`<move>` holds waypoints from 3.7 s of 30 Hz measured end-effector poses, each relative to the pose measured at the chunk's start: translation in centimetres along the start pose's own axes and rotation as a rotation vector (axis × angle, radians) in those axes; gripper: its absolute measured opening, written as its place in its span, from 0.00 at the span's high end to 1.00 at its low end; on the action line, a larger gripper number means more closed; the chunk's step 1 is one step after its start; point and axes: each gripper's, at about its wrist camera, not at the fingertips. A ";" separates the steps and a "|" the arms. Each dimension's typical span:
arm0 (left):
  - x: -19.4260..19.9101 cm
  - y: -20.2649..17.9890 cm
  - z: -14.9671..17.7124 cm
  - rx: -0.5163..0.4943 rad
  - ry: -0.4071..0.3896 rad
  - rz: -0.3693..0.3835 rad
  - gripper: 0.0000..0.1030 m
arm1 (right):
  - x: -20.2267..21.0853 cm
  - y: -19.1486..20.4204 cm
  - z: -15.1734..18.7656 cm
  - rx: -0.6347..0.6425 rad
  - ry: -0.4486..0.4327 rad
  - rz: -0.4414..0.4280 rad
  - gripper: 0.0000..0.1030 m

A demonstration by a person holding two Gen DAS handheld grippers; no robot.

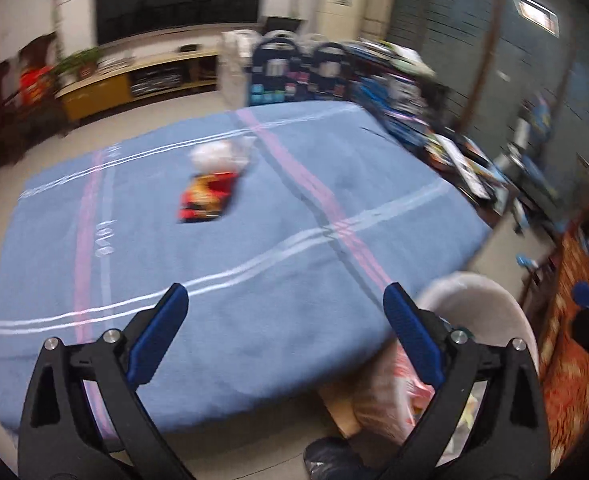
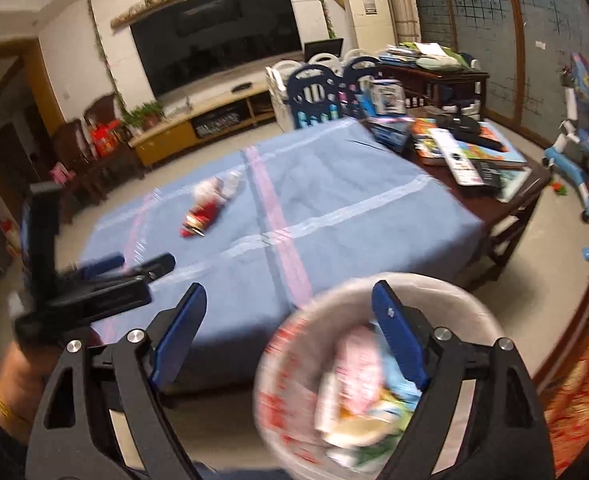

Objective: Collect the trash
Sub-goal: 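Carry the cloth and green bag over the pink bin and open both tools, then move back over the table and grasp the red snack wrapper with the left tool, then grasp the white plastic bag with the right tool while the left tool holds the wrapper, then carry the wrapper and white bag over the pink bin and open both tools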

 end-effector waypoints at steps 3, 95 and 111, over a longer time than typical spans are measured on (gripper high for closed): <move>-1.4 3.7 -0.2 0.051 0.008 -0.096 0.05 | -2.2 4.0 -1.4 -0.045 -0.025 -0.031 0.19; 4.4 11.7 -2.9 0.214 -0.082 -0.017 0.82 | -8.8 4.7 -1.9 0.204 0.076 -0.099 0.79; -0.7 -15.0 5.8 -0.222 0.207 0.566 0.28 | 3.7 -10.3 1.6 -0.096 0.147 0.129 0.24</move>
Point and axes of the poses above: each gripper's, at about its wrist camera, not at the fingertips, and x roughly against the way its jaws point, y to its left, z to its underside, and after that the axes turned 14 degrees about -y, right-handed
